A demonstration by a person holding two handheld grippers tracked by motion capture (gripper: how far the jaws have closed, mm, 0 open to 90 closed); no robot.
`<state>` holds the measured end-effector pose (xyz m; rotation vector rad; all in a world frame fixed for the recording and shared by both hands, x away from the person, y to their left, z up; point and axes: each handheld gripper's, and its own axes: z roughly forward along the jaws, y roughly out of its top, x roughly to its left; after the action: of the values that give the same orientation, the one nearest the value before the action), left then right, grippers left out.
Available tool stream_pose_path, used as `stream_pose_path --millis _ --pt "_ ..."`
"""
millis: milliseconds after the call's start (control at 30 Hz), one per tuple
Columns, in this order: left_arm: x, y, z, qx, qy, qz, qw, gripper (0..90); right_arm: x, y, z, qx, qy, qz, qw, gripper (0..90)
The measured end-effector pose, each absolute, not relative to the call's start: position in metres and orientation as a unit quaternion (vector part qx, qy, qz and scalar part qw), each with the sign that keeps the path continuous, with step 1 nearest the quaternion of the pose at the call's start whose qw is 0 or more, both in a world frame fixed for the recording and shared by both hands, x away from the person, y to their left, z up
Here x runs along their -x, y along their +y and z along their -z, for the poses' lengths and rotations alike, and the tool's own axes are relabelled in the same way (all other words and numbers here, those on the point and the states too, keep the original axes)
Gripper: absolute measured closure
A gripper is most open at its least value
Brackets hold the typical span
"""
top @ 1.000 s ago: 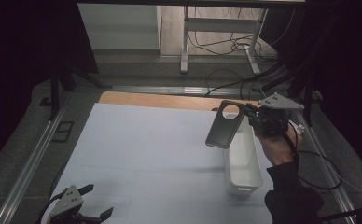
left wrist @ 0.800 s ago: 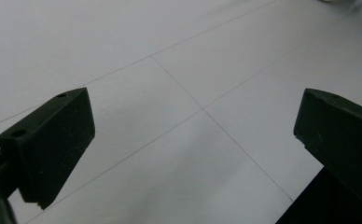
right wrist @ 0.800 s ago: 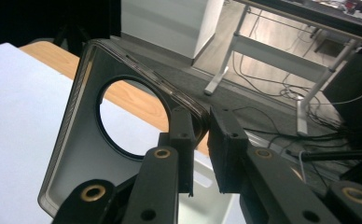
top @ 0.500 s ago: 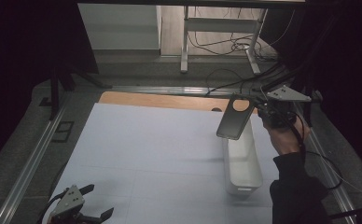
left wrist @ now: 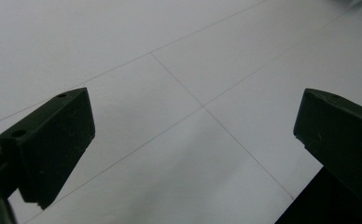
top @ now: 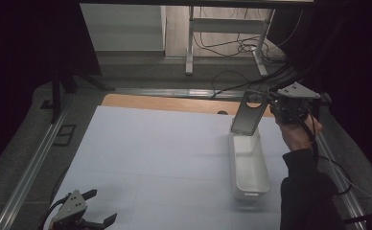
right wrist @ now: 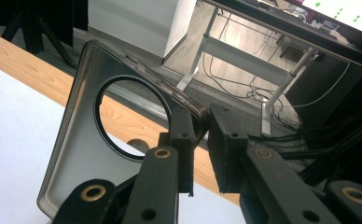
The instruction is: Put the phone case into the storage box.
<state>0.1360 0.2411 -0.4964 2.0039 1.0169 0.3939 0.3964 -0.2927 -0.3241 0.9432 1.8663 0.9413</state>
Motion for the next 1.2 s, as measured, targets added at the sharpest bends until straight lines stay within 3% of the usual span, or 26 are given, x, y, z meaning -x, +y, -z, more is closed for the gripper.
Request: stream_pose_path --millis 400,1200 --pt "-0.136 0.241 0.496 -0.798 0.407 -0.155 0.416 0.0 -0.415 -0.293 0.34 -0.362 0.743 -0.345 0.445 79.8" --pt "-0.136 0.243 0.497 -0.795 0.412 -0.152 0.418 0.0 -0.432 -0.293 0.39 -0.343 0.745 -0.348 0.454 79.9"
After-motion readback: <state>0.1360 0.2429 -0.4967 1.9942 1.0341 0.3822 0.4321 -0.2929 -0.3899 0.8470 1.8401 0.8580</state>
